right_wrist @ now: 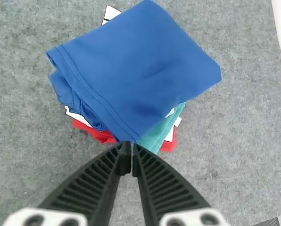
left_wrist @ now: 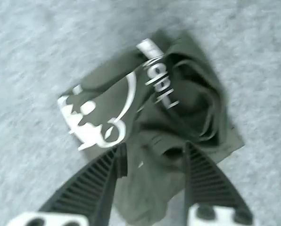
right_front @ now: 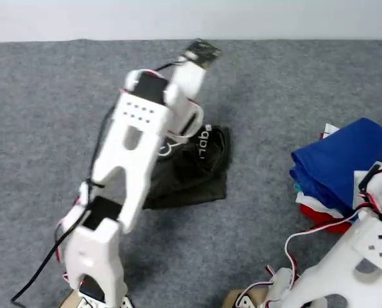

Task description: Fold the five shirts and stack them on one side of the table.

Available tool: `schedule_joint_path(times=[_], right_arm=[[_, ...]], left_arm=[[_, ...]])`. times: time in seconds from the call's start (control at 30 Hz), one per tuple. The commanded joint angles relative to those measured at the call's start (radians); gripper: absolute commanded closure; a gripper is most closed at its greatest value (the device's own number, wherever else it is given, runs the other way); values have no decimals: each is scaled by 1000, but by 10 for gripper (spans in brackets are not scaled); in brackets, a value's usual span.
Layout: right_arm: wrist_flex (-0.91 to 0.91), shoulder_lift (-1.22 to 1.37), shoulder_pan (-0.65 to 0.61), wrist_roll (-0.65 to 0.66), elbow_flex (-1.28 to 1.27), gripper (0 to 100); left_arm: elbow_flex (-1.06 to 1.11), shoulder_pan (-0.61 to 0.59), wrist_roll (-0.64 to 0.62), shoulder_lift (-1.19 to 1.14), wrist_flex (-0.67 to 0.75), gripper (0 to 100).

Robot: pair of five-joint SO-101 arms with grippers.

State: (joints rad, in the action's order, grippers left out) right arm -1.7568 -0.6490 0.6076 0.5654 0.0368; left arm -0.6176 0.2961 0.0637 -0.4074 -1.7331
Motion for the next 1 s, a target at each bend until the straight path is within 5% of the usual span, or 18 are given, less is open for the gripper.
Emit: schedule_joint_path(times=[0.0, 0.17, 0.43, 0.77, 0.97], right_arm=[[-38, -27, 8, 5, 5, 979], [-38, -27, 7, 3, 5, 979], [-38, -27, 12, 5, 5, 980], [-38, -27, 13, 8, 5, 980], [-38, -27, 12, 6, 5, 980]], left_arm=[[67, -48, 68, 63, -12, 900], [87, -72, 123, -49, 52, 992], [87, -57, 121, -218, 190, 994], [56, 135, 115, -295, -26, 994], [104, 244, 77, -173, -23, 994]])
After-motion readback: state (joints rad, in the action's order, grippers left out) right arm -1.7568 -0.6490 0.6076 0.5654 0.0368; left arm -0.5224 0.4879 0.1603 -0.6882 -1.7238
